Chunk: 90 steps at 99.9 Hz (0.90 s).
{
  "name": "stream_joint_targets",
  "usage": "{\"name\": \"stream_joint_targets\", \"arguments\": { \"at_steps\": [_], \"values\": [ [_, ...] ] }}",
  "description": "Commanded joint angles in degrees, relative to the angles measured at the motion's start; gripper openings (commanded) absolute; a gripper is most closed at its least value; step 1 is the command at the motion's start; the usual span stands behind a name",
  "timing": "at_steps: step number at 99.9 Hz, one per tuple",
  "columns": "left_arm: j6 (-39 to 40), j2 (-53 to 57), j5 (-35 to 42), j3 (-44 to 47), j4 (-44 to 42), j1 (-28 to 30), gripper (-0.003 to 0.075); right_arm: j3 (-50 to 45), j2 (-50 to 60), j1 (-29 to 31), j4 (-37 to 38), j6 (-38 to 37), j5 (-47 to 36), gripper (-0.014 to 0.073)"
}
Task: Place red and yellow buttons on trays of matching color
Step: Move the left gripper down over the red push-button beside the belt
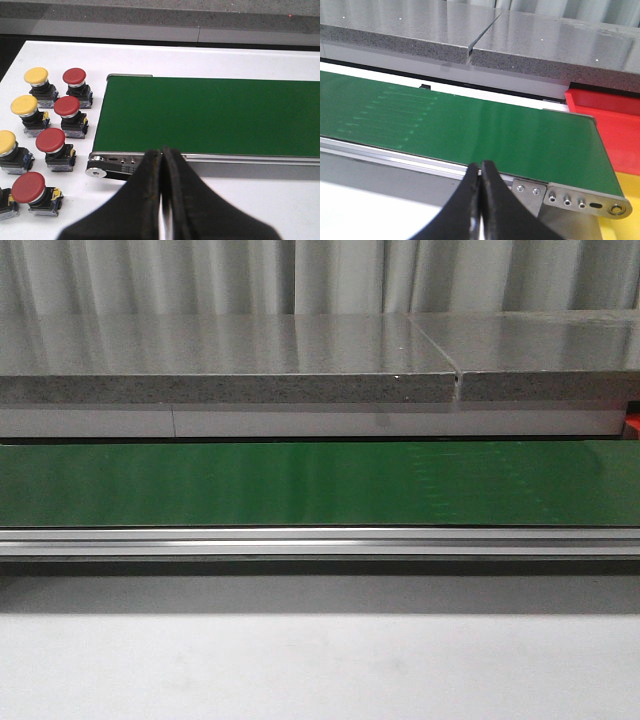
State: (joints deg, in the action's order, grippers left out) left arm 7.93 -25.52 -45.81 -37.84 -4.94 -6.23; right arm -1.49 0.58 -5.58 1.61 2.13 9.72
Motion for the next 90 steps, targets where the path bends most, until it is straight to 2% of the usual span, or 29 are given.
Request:
{"name": "stream_joint_targets", "arguments": {
  "at_steps": [1,26,33,38,45,52,58,65,71,76,82,90],
  "values": [
    [0.6,-1.5,3.2,-2.0,0.3,0.0,-0.0019,0.5,0.8,0.1,0.6,0.3,-4.7,-0.0067],
    [0.6,-1.6,3.0,-2.0,0.1,0.0,-0.0018,0.5,0.8,0.1,0.6,0.3,-4.7,-0.0067],
    [0.6,-1.6,3.0,-2.0,0.1,0.0,0.0003,0.5,0.8,0.1,0.6,0.3,-4.7,-0.0067],
    [0.6,-1.6,3.0,-2.0,0.1,0.0,0.0051,0.5,0.8,0.1,0.6,0.3,-4.7,-0.0067],
    [0.6,-1.6,3.0,-2.0,0.1,0.0,0.017,0.5,0.8,0.1,0.6,0.3,-4.7,-0.0067],
    [0.6,-1.6,3.0,-2.0,0.1,0.0,0.0335,0.5,0.8,0.1,0.6,0.3,-4.7,-0.0067],
    [0.6,-1.6,2.8,-2.0,0.1,0.0,0.0512,0.5,0.8,0.1,0.6,0.3,-4.7,-0.0067],
    [0.6,-1.6,2.7,-2.0,0.3,0.0,0.0637,0.5,0.8,0.1,0.6,0.3,-4.7,-0.0067],
    [0.8,-1.6,2.6,-2.0,0.4,0.0,0.0674,0.5,0.8,0.1,0.6,0.3,-4.7,-0.0067],
    [2.6,-1.6,2.3,-2.0,0.4,0.0,0.067,0.5,0.8,0.1,0.6,0.3,-4.7,-0.0067],
    [8.2,-1.6,1.1,-2.0,-0.9,0.0,0.0656,0.5,0.8,0.1,0.6,0.3,-4.7,-0.0067],
    [17.0,-2.2,-1.1,-2.0,-7.2,0.0,0.0621,0.5,0.8,0.1,0.6,0.3,-4.7,-0.0067]
  ]
}}
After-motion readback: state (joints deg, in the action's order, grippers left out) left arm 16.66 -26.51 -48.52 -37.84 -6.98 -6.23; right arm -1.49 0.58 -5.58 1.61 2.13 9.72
